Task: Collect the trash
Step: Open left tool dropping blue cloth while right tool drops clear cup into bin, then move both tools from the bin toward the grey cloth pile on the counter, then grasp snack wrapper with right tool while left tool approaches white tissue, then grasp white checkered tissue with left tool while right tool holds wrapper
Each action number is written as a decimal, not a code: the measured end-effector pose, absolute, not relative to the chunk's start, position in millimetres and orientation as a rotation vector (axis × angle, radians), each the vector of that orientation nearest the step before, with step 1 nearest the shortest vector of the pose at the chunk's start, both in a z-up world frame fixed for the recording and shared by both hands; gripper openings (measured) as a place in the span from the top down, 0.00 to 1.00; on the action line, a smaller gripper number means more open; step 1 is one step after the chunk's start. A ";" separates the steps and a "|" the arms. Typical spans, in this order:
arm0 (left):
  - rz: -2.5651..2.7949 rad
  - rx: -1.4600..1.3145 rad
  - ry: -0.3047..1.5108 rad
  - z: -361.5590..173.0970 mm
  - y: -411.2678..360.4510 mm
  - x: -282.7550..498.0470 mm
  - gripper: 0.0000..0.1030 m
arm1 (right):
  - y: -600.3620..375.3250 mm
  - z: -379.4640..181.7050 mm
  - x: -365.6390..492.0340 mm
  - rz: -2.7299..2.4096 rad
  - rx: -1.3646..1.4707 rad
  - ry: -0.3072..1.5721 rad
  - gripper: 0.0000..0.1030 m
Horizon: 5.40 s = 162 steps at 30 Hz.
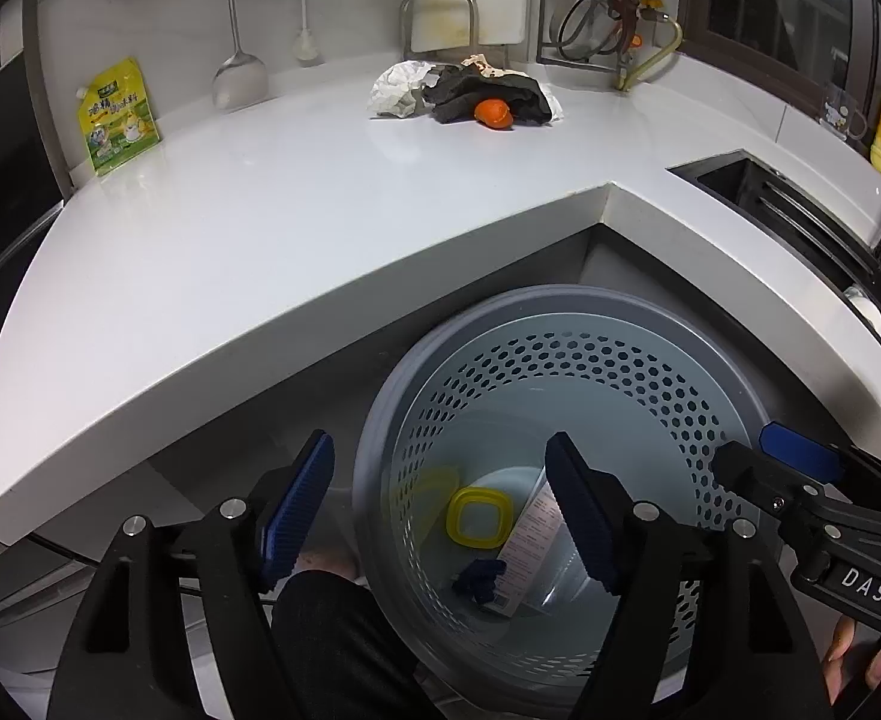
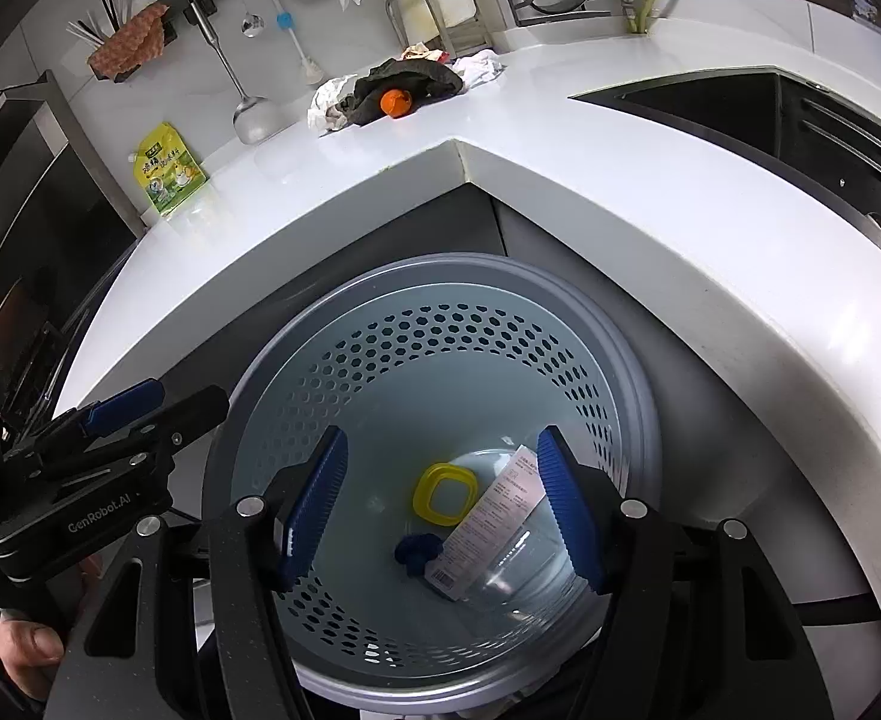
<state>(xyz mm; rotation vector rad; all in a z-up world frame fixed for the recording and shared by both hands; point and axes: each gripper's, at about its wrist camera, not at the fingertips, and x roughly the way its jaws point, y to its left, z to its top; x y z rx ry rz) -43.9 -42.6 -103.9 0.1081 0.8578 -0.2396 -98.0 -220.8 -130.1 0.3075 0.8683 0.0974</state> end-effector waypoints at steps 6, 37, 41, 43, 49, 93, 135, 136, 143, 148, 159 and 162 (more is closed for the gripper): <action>-0.239 0.111 0.853 -103.0 -43.2 -45.1 0.29 | -221.2 -129.7 -97.8 0.095 0.309 0.867 0.39; -0.223 0.051 0.742 -54.8 -24.2 -13.8 0.15 | -219.4 -91.0 -64.6 0.133 0.286 0.784 0.32; -0.219 0.038 0.733 -48.3 -23.2 -2.6 0.14 | -225.8 -82.7 -54.1 0.138 0.282 0.774 0.32; -0.216 0.030 0.728 -45.2 -23.3 3.8 0.14 | -227.8 -77.6 -47.2 0.141 0.272 0.767 0.32; -0.229 -0.007 0.717 -37.9 -21.1 24.2 0.13 | -233.7 -64.3 -25.4 0.135 0.250 0.751 0.32; -0.150 0.027 0.653 -20.5 -35.4 208.9 0.10 | -252.0 -28.7 178.9 0.160 0.143 0.703 0.31; -0.168 0.025 0.703 -35.8 -52.1 255.4 0.10 | -238.3 -49.4 298.1 0.233 0.097 0.809 0.66; -0.167 0.026 0.704 -36.2 -52.6 255.5 0.10 | -240.9 -47.4 295.4 0.231 0.107 0.798 0.66; -0.199 0.007 0.725 -39.9 -55.0 255.2 0.10 | -261.1 -39.5 273.7 0.207 0.159 0.757 0.66; -0.187 0.032 0.733 -43.5 -63.1 258.9 0.10 | -272.8 -36.4 261.8 0.193 0.186 0.745 0.66; -0.205 0.018 0.822 -58.3 -79.7 290.1 0.22 | -276.2 -31.3 256.8 0.205 0.211 0.732 0.66; -0.216 0.029 0.838 -62.7 -81.9 291.8 0.39 | -276.2 -31.7 257.1 0.204 0.210 0.735 0.66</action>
